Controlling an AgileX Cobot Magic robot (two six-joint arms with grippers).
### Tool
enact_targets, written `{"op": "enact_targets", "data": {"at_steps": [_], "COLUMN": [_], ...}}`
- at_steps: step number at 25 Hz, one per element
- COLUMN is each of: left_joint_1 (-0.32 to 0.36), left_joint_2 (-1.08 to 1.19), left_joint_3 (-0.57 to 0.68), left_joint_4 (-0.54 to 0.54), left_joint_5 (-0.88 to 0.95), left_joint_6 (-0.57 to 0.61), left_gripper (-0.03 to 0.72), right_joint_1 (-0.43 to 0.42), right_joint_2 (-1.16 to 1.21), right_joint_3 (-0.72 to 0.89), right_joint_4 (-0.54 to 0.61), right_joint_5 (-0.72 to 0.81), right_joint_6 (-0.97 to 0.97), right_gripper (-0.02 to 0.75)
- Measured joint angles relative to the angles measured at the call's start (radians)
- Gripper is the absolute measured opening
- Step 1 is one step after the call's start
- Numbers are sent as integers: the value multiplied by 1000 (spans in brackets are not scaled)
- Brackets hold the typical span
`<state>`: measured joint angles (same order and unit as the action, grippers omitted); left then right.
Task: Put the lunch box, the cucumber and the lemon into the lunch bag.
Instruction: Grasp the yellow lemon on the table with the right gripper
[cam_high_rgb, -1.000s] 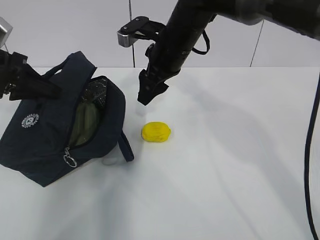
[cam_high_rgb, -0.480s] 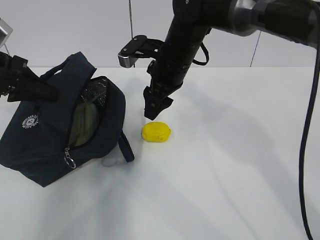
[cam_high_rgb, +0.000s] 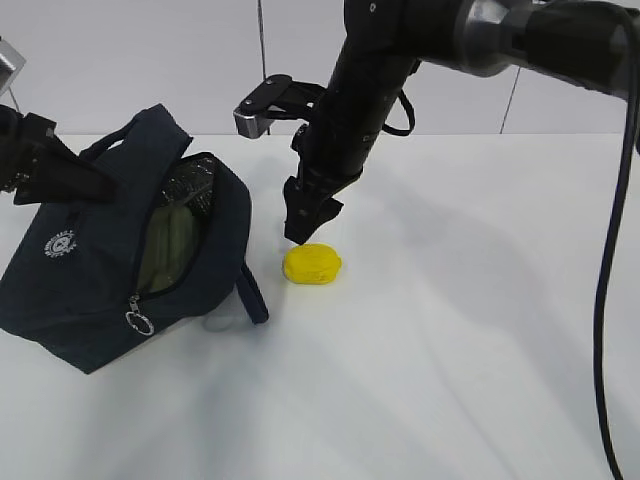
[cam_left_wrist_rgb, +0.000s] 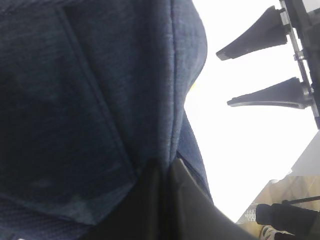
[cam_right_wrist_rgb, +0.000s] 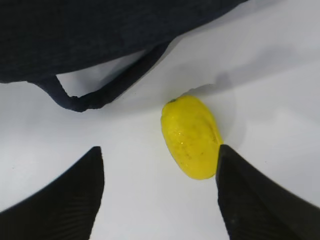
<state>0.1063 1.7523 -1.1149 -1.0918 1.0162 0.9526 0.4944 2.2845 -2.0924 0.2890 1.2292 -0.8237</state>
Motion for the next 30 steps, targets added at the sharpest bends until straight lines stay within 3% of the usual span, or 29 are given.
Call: {"op": "enact_targets", "data": {"at_steps": [7, 20, 30], "left_joint_1": [0, 0, 0], "left_joint_2": [0, 0, 0], "left_joint_3": [0, 0, 0], "left_joint_4": [2, 6, 13], "left_joint_5": [0, -6, -12], "left_joint_6": [0, 0, 0], "left_gripper": [-5, -5, -5], "right_joint_1": [0, 0, 0], "right_joint_2": [46, 121, 169], "right_joint_3": [0, 0, 0], "right_joint_4": [-16, -43, -43], "right_joint_5": [0, -85, -109], "right_joint_6": [-15, -170, -184], "right_gripper": [591, 592, 591]}}
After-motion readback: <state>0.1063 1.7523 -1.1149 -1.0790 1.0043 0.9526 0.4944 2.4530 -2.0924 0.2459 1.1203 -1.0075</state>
